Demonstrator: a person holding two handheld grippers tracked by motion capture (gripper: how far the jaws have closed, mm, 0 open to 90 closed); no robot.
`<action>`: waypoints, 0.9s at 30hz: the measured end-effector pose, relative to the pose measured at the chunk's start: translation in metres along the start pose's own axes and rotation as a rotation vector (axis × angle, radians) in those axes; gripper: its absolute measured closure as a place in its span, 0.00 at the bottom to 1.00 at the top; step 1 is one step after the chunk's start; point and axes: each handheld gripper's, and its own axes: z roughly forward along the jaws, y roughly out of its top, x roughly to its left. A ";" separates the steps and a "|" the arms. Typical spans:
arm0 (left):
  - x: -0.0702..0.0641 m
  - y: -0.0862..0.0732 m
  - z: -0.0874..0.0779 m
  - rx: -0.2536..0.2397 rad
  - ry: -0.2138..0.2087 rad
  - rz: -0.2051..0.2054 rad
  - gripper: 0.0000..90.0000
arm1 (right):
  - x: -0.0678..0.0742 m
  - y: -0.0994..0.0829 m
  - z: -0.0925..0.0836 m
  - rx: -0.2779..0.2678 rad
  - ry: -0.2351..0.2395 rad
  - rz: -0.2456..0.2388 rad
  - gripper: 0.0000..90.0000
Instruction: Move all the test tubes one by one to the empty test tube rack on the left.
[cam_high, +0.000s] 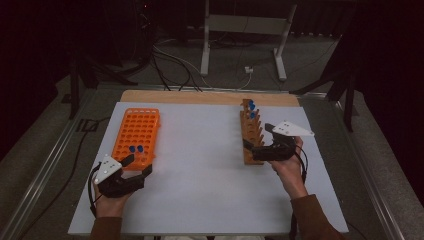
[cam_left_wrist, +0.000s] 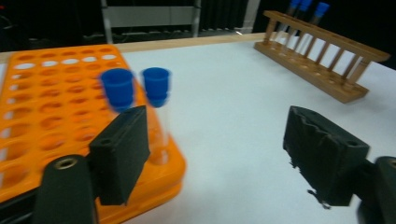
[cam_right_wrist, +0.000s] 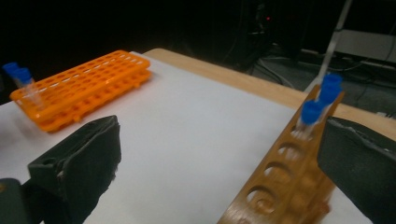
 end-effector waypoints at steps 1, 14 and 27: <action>-0.002 0.000 0.002 0.003 -0.001 0.002 0.24 | -0.001 0.002 0.000 -0.003 -0.005 0.001 0.00; -0.015 0.002 0.016 0.019 -0.052 -0.001 0.08 | -0.026 0.020 0.021 0.020 -0.037 0.057 0.07; -0.020 0.000 0.019 0.021 -0.074 0.006 0.01 | -0.053 0.014 0.053 0.100 -0.098 0.077 0.18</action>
